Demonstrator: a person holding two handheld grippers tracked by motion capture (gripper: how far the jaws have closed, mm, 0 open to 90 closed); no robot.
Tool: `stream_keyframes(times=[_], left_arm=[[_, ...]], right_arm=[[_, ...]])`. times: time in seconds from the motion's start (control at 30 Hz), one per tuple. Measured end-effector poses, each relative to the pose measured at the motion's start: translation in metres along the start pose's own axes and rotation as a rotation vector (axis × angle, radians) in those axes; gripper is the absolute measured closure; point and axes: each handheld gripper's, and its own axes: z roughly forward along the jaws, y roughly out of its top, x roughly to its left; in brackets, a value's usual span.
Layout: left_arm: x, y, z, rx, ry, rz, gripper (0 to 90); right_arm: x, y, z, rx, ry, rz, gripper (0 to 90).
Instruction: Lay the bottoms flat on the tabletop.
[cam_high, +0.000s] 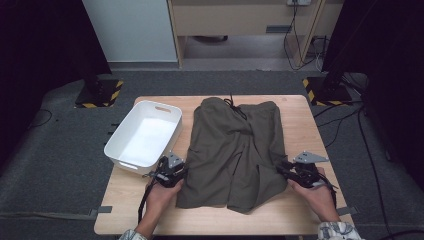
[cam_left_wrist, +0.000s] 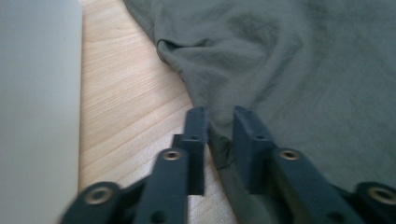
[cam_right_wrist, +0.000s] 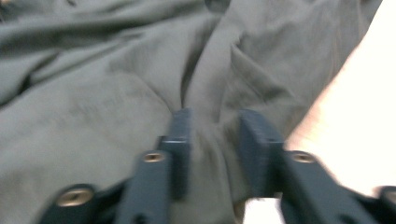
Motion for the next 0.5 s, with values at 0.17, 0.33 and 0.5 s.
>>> stream_keyframes(times=[0.17, 0.33, 0.5], left_arm=[[-0.004, 0.001, -0.005, -0.018, 0.004, 0.004, 65.1], [-0.008, 0.002, -0.018, -0.065, -0.007, -0.004, 62.7], [-0.017, 0.001, -0.026, -0.075, -0.027, 0.008, 61.0]], right_arm=[[0.011, 0.011, -0.004, -0.058, 0.001, -0.027, 42.9], [0.027, 0.027, -0.005, -0.115, 0.036, -0.047, 34.5], [0.045, 0.039, 0.009, -0.106, 0.090, -0.076, 29.5]])
